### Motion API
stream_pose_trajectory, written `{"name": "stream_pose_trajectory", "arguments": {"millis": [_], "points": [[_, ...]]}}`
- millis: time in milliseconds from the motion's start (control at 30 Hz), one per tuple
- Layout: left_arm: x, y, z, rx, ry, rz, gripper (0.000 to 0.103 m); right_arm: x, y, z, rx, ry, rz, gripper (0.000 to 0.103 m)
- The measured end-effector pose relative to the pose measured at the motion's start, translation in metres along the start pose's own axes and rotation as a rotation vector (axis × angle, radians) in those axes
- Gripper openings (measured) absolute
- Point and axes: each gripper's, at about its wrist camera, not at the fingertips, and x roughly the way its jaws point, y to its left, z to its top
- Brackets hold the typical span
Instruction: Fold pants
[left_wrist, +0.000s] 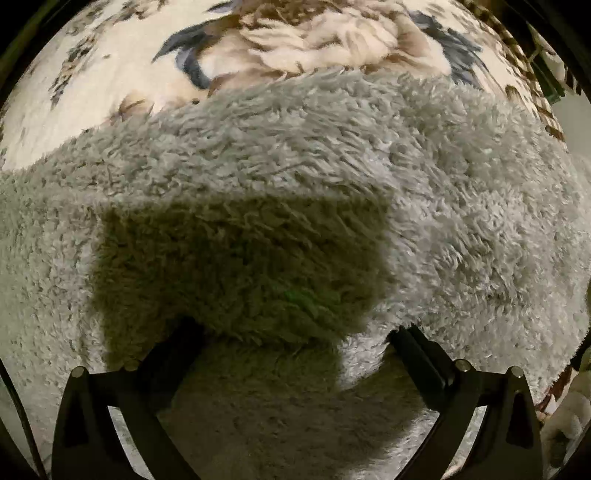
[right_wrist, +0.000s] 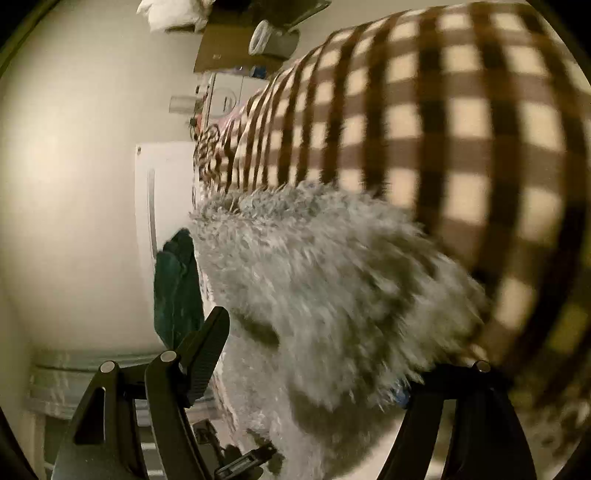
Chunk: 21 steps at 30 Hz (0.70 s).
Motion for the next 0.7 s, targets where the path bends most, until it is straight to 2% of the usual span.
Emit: {"name": "stream_pose_trajectory", "arguments": {"millis": [100, 333, 367, 433, 533, 700], "points": [[0.000, -0.002, -0.001, -0.003, 0.011, 0.018, 0.103, 0.013, 0.002, 0.008, -0.019, 0.016, -0.026, 0.077], [-0.001, -0.022, 0.022, -0.005, 0.030, 0.031, 0.103, 0.036, 0.014, 0.016, -0.081, 0.046, 0.010, 0.076], [-0.005, -0.023, 0.023, -0.003, 0.023, 0.036, 0.103, 0.041, 0.021, 0.015, -0.102, 0.054, 0.005, 0.073], [-0.012, -0.027, 0.030, -0.001, 0.008, 0.034, 0.103, 0.043, 0.025, 0.014, -0.133, 0.054, -0.021, 0.024], [-0.022, -0.029, 0.033, 0.002, 0.001, 0.019, 0.103, 0.042, 0.040, 0.011, -0.162, 0.025, -0.063, 0.022], [-0.046, -0.026, 0.042, 0.016, -0.022, 0.012, 0.103, 0.024, 0.095, -0.014, -0.273, -0.009, -0.141, 0.021]]}}
